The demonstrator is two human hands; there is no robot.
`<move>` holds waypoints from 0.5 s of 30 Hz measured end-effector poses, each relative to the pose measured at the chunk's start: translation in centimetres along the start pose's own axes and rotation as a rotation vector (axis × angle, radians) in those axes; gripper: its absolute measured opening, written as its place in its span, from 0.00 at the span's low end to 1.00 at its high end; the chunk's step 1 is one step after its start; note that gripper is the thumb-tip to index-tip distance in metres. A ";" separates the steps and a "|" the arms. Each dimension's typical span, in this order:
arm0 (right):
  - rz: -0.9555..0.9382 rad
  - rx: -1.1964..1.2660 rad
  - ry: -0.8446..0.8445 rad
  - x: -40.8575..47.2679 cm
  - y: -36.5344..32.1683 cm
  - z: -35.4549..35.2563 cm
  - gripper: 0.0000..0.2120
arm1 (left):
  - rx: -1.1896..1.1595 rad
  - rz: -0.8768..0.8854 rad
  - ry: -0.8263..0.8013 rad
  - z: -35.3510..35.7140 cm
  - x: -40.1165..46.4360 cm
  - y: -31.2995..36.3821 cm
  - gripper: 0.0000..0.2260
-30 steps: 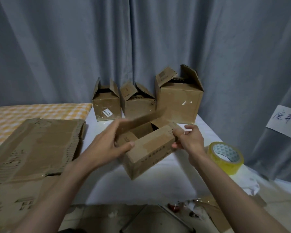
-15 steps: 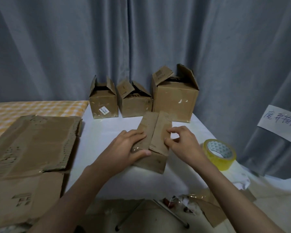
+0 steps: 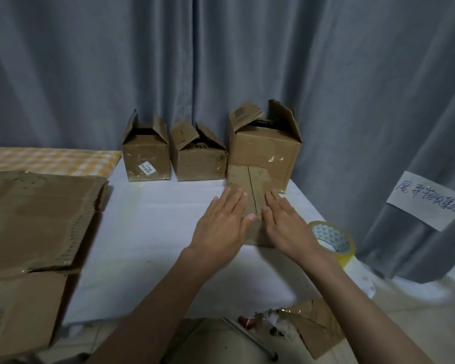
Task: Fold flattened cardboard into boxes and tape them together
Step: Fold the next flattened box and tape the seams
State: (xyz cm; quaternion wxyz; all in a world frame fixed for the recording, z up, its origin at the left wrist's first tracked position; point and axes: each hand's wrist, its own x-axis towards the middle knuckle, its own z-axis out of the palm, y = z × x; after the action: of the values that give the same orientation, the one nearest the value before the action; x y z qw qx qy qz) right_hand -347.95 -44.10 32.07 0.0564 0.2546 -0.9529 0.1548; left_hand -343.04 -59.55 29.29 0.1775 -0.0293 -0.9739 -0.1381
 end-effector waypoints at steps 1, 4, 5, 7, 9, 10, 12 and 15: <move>0.005 0.004 0.001 0.1 0.1 0.1 0.24 | -0.029 -0.008 0.008 0.3 0.0 0.2 0.27; 0.001 0.014 0.012 0.1 0.2 0.3 0.24 | -0.052 -0.018 0.018 0.6 0.0 0.4 0.27; -0.003 0.014 0.010 0.1 0.2 0.3 0.24 | -0.049 -0.021 0.014 0.6 0.0 0.3 0.27; -0.012 0.001 0.017 0.1 0.0 0.3 0.24 | -0.070 -0.022 -0.003 0.4 -0.2 0.1 0.28; 0.002 -0.020 0.053 0.1 -0.1 0.1 0.21 | -0.134 -0.024 -0.031 -0.1 -0.4 0.0 0.29; 0.013 -0.015 0.083 0.1 -0.3 -0.2 0.18 | -0.165 -0.022 -0.047 -0.4 -0.5 -0.2 0.29; 0.023 0.026 0.176 0.0 -0.7 -0.8 0.10 | -0.192 -0.017 -0.060 -1.5 -1.0 -0.8 0.30; 0.013 0.125 0.358 -0.2 -1.9 -2.1 0.09 | -0.168 -0.042 -0.034 -3.8 -2.4 -2.6 0.30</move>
State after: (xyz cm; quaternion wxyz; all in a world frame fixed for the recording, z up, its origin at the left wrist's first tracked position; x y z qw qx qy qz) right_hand -346.79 -44.90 34.51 0.2082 0.2197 -0.9178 0.2568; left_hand -339.82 -63.13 31.15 0.1547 -0.0258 -0.9622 -0.2226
